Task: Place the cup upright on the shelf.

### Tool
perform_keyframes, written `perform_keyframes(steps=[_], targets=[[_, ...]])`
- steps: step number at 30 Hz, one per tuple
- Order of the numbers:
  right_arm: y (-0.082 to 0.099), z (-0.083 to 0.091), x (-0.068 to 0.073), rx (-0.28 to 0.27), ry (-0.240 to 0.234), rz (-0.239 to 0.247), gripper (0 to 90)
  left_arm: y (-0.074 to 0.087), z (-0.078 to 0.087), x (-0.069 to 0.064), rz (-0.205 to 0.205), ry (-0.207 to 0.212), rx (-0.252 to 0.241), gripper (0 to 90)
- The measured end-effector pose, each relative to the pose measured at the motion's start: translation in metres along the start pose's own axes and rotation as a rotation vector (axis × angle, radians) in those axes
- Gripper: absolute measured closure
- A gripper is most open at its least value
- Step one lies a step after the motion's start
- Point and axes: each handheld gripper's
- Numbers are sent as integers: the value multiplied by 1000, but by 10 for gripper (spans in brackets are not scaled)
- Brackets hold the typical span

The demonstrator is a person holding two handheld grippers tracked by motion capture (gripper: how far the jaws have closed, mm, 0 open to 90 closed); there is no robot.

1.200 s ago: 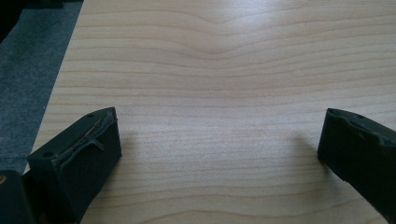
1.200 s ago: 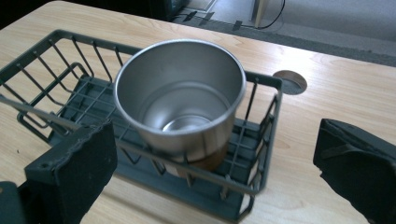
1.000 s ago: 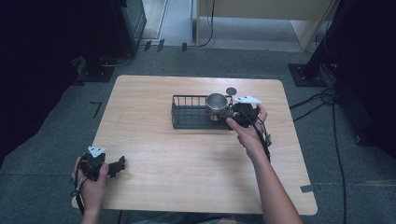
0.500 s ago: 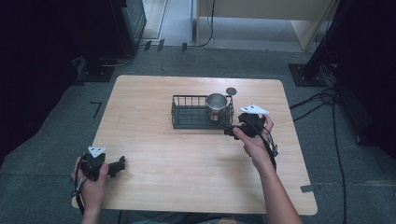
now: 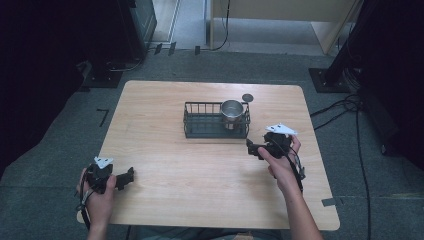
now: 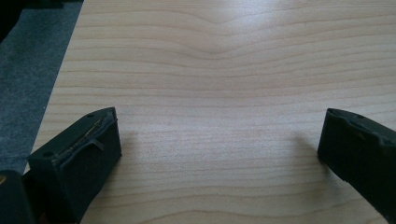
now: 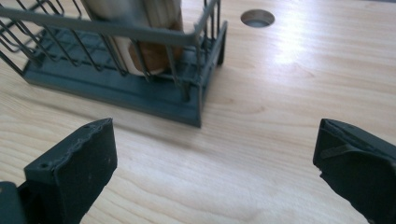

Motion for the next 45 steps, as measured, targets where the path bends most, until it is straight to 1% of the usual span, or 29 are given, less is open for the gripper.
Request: perform_keyframes(steps=[9, 30, 35, 37, 38, 39, 40, 41, 45], targets=[[24, -1, -15, 20, 22, -21, 0, 0, 0, 0, 0, 0, 0, 0], [61, 4, -38, 44, 65, -73, 0, 0, 0, 0, 1, 0, 0, 0], [72, 7, -46, 51, 75, -90, 0, 0, 0, 0, 0, 0, 0, 0], [74, 8, -47, 53, 77, -93, 0, 0, 0, 0, 1, 0, 0, 0], [78, 10, -51, 53, 84, -98, 0, 0, 0, 0, 1, 0, 0, 0], [78, 10, -51, 53, 84, -98, 0, 0, 0, 0, 1, 0, 0, 0], [81, 13, -54, 53, 91, -108, 0, 0, 0, 0, 1, 0, 0, 0], [81, 13, -54, 53, 91, -108, 0, 0, 0, 0, 1, 0, 0, 0], [90, 18, -61, 54, 104, -123, 0, 0, 0, 0, 1, 0, 0, 0]])
Point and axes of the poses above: each handheld gripper's, and its own axes: z roughly backward along the jaws, y roughly out of its underside, x roughly to its left, and after that the axes turned 15 degrees about x, right-handed
